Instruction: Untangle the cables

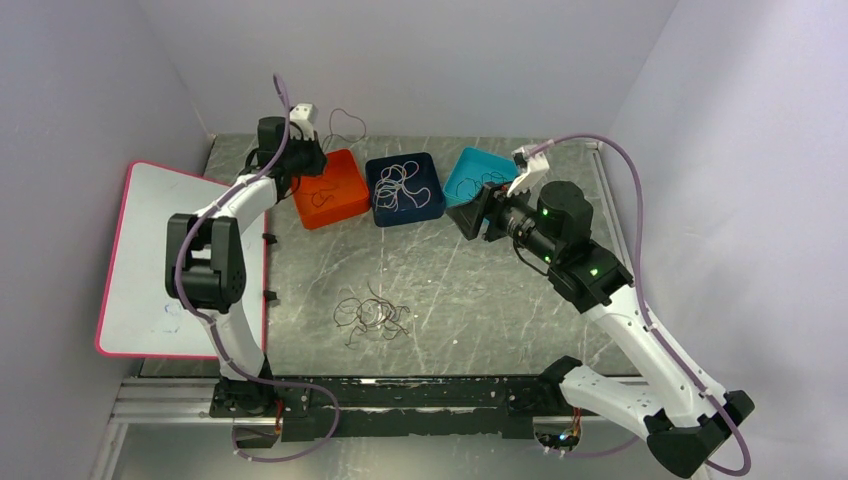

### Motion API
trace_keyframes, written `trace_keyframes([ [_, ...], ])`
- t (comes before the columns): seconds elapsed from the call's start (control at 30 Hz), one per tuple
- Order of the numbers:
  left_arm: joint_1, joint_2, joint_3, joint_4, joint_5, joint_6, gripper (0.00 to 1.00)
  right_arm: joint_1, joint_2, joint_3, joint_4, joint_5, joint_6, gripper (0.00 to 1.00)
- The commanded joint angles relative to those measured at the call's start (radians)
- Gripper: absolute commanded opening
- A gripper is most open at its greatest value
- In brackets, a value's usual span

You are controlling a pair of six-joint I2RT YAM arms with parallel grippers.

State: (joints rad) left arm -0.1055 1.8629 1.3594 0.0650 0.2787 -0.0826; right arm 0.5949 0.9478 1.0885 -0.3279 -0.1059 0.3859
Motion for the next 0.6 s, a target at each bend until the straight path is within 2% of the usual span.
trace_keyframes([
  [0.0,0.014,0.025,-0.01,-0.065,-0.07,-0.013,0.07,0.004,-0.001,-0.011,0.031,-0.014,0.005,0.63],
  [0.23,0.015,0.098,0.058,-0.214,-0.118,-0.011,0.07,0.004,0.0,-0.022,0.033,-0.023,0.014,0.64],
  [0.57,0.015,0.181,0.13,-0.328,-0.199,-0.02,0.07,0.004,0.009,-0.018,0.027,-0.023,0.015,0.63],
])
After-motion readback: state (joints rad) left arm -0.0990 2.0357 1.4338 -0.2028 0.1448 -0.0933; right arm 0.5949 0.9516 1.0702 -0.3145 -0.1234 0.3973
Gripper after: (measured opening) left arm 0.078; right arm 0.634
